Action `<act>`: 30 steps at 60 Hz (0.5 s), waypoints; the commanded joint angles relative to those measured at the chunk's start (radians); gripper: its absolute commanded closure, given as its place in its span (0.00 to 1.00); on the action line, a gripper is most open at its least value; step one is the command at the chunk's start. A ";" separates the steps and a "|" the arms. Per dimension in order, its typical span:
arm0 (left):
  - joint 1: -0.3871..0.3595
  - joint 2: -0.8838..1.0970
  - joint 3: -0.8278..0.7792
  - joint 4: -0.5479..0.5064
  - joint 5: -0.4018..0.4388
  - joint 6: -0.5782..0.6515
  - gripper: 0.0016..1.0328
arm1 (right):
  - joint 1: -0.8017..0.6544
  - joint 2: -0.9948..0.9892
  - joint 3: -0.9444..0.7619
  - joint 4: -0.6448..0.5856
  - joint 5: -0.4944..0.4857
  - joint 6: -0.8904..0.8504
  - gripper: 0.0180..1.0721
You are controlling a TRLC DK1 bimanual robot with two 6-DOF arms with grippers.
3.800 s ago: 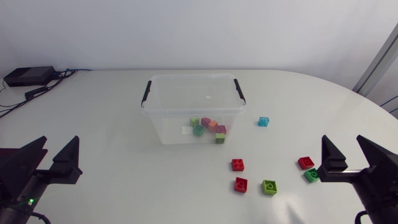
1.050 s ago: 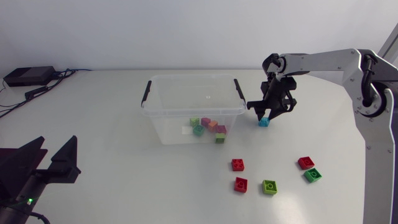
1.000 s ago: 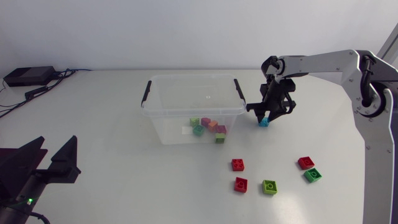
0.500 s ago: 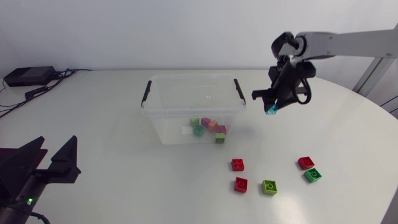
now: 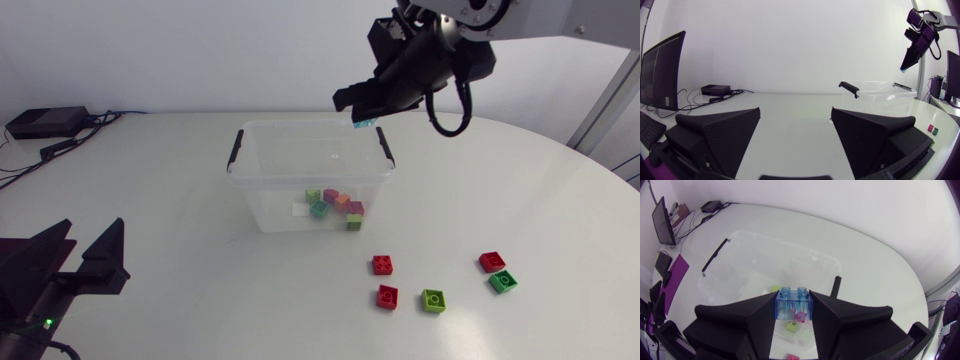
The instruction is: Pick up the duplo bricks and place them in the container
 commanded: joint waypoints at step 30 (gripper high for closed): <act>0.007 -0.008 -0.016 0.000 -0.006 -0.022 0.04 | -0.218 -0.319 -0.214 -0.280 -0.005 -0.014 0.05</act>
